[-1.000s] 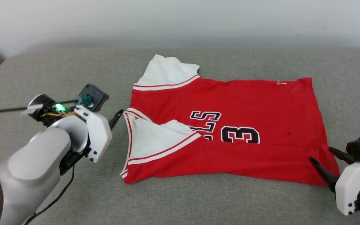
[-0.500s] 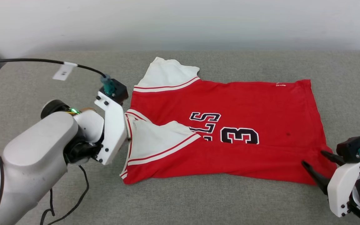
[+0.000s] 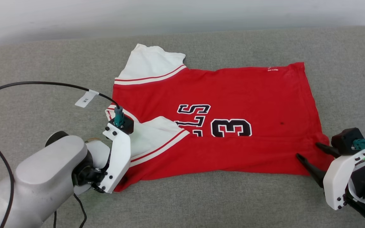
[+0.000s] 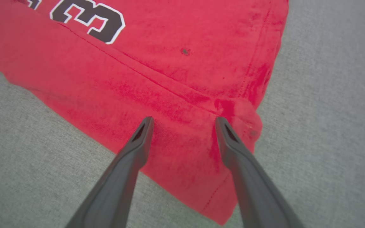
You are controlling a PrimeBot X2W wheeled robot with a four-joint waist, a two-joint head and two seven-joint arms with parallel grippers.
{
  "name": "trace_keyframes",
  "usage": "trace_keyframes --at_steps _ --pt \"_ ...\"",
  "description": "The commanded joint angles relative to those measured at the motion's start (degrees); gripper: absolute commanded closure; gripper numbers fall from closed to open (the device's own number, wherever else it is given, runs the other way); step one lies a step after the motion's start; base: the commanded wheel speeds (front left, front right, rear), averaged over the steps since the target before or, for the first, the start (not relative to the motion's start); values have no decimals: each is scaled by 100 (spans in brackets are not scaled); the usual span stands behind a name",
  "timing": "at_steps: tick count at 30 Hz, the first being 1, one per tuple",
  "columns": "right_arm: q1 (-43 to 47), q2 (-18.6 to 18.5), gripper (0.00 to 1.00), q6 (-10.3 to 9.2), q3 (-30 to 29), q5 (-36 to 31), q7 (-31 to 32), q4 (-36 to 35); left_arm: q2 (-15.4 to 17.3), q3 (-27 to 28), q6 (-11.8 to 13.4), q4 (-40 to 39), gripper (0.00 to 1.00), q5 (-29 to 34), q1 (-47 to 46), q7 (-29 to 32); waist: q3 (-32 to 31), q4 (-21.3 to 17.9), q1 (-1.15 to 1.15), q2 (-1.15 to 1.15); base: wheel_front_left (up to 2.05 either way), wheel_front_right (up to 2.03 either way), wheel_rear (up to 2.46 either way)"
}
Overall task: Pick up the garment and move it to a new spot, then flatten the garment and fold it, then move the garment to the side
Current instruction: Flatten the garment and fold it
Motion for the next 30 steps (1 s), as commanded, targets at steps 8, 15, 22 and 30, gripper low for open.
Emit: trace_keyframes --at_steps 8,15,22,30 --pt "-272 -17 0 -8 65 33 -38 71 25 -269 -160 179 100 59 311 96 128 -85 0 0 0 0 0" --pt "-426 -310 0 -8 42 78 181 -27 142 -321 -340 -77 100 141 285 11 -150 -1 0 0 0 0 0" --pt "-715 -1020 0 -8 192 446 1268 -453 243 -322 -407 -442 100 252 114 -242 -385 132 0 0 0 0 0" --pt "-1085 -1781 0 -8 647 1106 3112 -869 328 -341 -421 -739 100 218 -47 -331 -343 322 0 0 0 0 0"
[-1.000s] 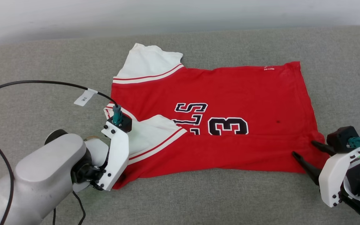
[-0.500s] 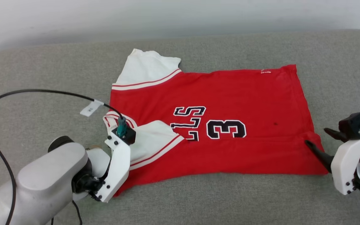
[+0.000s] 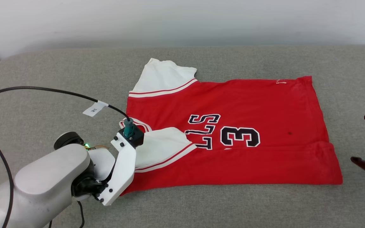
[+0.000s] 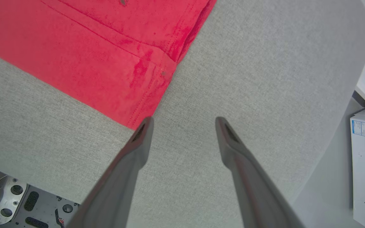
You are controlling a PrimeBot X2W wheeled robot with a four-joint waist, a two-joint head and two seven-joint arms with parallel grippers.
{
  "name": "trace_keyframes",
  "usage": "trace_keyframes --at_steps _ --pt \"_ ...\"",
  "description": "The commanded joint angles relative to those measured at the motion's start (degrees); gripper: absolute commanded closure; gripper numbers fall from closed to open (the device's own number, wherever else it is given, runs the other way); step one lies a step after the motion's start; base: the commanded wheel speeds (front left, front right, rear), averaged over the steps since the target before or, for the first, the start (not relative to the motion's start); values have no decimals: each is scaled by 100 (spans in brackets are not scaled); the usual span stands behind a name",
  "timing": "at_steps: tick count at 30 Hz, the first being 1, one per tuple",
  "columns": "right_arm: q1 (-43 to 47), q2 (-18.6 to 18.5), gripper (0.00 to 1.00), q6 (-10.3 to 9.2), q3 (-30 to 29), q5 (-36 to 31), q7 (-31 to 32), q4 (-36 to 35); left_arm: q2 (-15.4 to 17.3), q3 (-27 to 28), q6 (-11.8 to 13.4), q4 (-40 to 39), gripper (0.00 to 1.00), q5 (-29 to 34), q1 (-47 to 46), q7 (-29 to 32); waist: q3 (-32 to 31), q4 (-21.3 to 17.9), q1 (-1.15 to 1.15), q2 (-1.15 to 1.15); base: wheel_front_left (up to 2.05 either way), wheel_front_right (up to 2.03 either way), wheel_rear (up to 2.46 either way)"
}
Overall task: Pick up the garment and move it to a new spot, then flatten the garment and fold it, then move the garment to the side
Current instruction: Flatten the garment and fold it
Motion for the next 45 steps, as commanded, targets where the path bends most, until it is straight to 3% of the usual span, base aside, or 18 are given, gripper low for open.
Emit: trace_keyframes --at_steps 1,7,20,21,22,34,45 --pt "-66 17 0 -7 34 75 129 29 -4 -4 0 -16 100 24 -60 -40 53 50 0 0 0 0 0" --pt "106 313 0 -7 40 168 558 400 -66 -17 -6 -70 100 84 -166 -213 288 214 0 0 0 0 0" --pt "568 1111 0 -7 231 296 200 1160 -103 -96 -9 -5 100 191 -323 -522 705 311 0 0 0 0 0" --pt "548 1120 55 -7 242 317 151 1159 -102 -102 -9 16 100 179 -300 -561 694 291 0 0 0 0 0" --pt "523 1115 100 -7 234 347 106 1156 -100 -106 -6 33 100 165 -270 -582 670 274 0 0 0 0 0" --pt "609 385 100 -7 203 582 -384 515 34 -159 -7 124 100 -20 271 -790 -89 129 0 0 0 0 0" --pt "1609 -186 100 -7 26 873 -492 -131 471 -180 5 -468 100 -200 944 -661 -456 86 0 0 0 0 0"
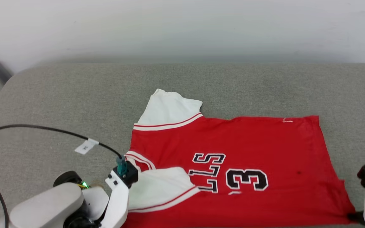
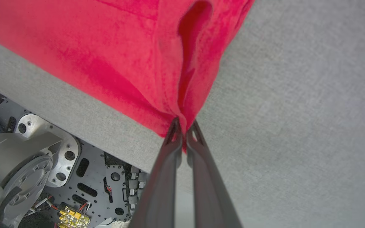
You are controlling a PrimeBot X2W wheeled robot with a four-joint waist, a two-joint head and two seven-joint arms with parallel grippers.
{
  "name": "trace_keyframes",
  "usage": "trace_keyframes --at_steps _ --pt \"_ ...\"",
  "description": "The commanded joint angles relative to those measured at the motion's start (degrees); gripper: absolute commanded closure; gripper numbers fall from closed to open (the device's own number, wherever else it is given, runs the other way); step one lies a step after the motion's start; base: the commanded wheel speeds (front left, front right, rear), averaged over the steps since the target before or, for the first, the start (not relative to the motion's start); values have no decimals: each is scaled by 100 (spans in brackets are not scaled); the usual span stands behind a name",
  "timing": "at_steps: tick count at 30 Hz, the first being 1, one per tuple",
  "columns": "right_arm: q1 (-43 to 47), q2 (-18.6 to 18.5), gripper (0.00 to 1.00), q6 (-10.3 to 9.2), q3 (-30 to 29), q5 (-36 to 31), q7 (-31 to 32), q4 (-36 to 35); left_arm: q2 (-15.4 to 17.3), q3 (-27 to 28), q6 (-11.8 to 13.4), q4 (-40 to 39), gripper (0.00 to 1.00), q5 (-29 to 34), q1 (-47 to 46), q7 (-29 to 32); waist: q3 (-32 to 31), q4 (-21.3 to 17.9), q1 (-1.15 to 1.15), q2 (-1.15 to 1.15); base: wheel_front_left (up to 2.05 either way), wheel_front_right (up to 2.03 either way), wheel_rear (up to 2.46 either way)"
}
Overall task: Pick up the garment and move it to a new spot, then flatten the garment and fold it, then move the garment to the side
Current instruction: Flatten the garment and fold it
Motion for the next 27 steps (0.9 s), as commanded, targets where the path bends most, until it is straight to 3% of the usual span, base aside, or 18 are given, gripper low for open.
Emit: trace_keyframes --at_steps 1,8,9,10,11,12,16,21,27 --pt "105 -23 100 -9 -15 31 -1 11 51 -1 23 -1 100 24 81 3 9 -5 0 0 0 0 0" --pt "539 339 100 -8 -150 -118 -115 230 -73 3 134 115 100 192 361 -194 171 -38 0 0 0 0 0" --pt "559 408 98 -9 -171 -144 -137 295 -100 3 152 154 82 211 380 -234 186 -39 0 0 0 0 0" --pt "581 461 82 -8 -202 -168 -165 344 -121 1 142 168 35 239 380 -274 196 -37 0 0 0 0 0" --pt "592 519 11 -8 -244 -198 -207 386 -126 1 141 193 0 249 389 -295 196 -34 0 0 0 0 0" --pt "599 573 0 -8 -293 -235 -277 422 -113 19 136 179 0 280 349 -347 193 -33 0 0 0 0 0" --pt "657 699 0 -8 -555 -413 -807 463 -54 293 176 93 0 249 98 -654 106 23 0 0 0 0 0" --pt "624 836 0 -8 -1145 -903 -1970 460 151 651 281 -200 0 380 -221 -1020 -16 -5 0 0 0 0 0" --pt "614 1447 0 -8 -2266 -1806 -3492 407 160 1032 626 -173 0 981 -659 -1827 8 -144 0 0 0 0 0"
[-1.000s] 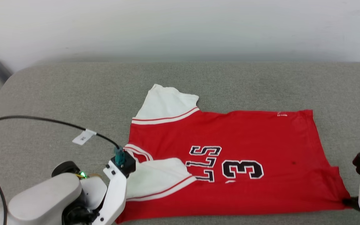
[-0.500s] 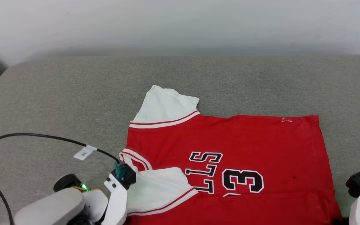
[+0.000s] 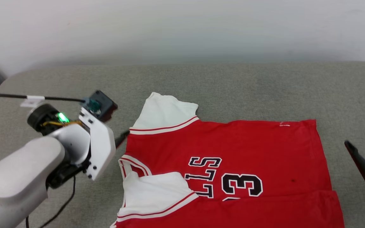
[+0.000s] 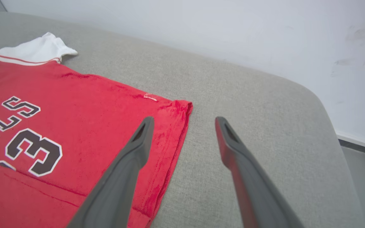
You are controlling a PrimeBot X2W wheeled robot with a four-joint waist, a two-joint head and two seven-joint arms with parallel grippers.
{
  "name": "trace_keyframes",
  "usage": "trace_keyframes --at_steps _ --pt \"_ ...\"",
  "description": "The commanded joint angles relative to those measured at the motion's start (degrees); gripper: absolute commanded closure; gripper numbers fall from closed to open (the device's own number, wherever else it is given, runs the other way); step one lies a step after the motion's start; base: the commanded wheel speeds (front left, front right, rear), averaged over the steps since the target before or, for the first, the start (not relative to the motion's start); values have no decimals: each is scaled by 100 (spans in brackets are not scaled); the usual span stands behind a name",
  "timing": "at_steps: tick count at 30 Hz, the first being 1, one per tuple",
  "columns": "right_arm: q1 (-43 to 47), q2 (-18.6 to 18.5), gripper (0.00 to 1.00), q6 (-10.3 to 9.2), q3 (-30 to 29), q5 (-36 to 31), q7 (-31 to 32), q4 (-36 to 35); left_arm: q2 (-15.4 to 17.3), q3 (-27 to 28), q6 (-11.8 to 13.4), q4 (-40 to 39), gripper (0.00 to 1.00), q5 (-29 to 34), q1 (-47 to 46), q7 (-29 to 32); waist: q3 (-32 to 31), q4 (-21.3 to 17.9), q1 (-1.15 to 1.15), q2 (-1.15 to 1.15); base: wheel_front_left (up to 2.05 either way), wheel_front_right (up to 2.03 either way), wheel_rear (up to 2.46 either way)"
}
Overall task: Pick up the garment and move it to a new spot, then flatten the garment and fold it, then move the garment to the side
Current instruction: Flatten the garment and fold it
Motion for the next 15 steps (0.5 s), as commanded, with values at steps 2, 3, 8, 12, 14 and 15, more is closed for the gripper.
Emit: trace_keyframes --at_steps 2,3,8,12,14,15 --pt "71 427 0 -7 -464 -438 -542 -184 -101 135 116 195 0 225 -221 -321 73 -112 0 0 0 0 0" --pt "100 586 0 -7 -642 -611 -726 -281 -142 191 158 281 0 291 -306 -413 100 -146 0 0 0 0 0" --pt "294 1516 0 -7 -1391 -1323 -1484 -943 -348 386 212 731 0 404 -742 -602 333 -345 0 0 0 0 0" --pt "486 2254 0 -7 -1774 -1781 -1798 -1545 -509 527 185 1063 0 369 -1172 -481 646 -489 0 0 0 0 0" --pt "582 2594 0 -7 -1910 -1966 -1865 -1808 -594 593 172 1234 0 316 -1413 -348 828 -550 0 0 0 0 0" --pt "617 2726 0 -7 -1932 -2033 -1889 -1916 -623 601 157 1314 0 311 -1529 -256 922 -585 0 0 0 0 0"
